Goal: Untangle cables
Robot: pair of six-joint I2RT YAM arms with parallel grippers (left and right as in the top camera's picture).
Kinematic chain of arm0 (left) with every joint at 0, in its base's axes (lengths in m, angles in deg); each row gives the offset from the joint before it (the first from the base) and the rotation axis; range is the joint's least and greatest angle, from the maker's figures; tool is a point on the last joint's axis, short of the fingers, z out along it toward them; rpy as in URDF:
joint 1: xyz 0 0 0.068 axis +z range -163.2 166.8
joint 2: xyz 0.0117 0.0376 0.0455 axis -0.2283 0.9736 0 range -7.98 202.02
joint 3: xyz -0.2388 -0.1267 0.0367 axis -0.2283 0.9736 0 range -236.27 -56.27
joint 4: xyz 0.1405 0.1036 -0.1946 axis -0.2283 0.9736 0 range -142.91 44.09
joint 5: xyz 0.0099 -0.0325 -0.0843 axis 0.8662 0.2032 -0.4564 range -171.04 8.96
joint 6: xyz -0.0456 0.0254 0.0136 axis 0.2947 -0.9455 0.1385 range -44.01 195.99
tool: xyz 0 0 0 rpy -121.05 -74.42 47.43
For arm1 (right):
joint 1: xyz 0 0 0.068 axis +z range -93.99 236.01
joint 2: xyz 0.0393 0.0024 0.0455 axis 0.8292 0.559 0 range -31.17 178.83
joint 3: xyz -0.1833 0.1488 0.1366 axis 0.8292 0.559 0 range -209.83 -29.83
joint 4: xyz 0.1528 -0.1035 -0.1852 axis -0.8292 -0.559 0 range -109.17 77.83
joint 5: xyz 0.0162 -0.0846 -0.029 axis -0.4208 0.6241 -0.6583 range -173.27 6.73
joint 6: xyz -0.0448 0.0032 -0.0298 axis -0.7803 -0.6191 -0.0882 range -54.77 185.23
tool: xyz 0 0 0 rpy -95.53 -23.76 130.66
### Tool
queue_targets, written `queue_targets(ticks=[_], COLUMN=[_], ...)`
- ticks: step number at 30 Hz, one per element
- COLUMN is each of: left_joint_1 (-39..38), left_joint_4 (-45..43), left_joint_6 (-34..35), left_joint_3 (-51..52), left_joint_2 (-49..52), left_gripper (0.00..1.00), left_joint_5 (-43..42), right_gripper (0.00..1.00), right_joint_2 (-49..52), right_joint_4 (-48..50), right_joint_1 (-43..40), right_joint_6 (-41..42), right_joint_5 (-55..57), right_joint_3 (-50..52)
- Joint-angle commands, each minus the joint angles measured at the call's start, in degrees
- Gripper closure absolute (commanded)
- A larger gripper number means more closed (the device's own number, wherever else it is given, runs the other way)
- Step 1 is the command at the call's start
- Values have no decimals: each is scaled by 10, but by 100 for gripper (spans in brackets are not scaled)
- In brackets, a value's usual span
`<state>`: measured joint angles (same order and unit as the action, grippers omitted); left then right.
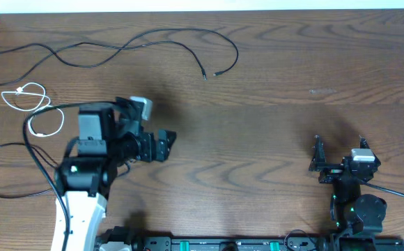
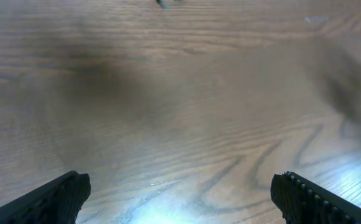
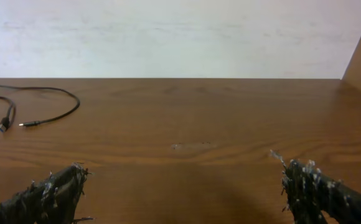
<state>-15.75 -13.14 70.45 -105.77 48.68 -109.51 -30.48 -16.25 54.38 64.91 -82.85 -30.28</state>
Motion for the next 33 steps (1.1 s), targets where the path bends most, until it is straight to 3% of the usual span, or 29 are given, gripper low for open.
queue_targets(ticks=[1, 13, 25, 29, 33], left_joint_1=[-11, -11, -10, -10, -10], left_joint_4=[-5, -23, -41, -73, -159], left_joint_6=[-28, -28, -30, -30, -30], left_joint_3=[26, 186, 278, 319, 379], left_joint_2=[-58, -290, -396, -434, -473], left_gripper=[1, 2, 2, 2, 2], left_joint_5=[43, 86, 127, 127, 127], right_gripper=[1, 1, 1, 1, 1], right_joint_2=[-3, -3, -3, -3, -3], right_joint_4=[-2, -2, -2, -2, -2], right_joint_1=[7, 7, 7, 7, 7], right_joint_6=[-6, -6, -6, -6, -6], right_joint_5=[-1, -1, -1, -1, -1], right_joint_3=[2, 2, 2, 2, 2])
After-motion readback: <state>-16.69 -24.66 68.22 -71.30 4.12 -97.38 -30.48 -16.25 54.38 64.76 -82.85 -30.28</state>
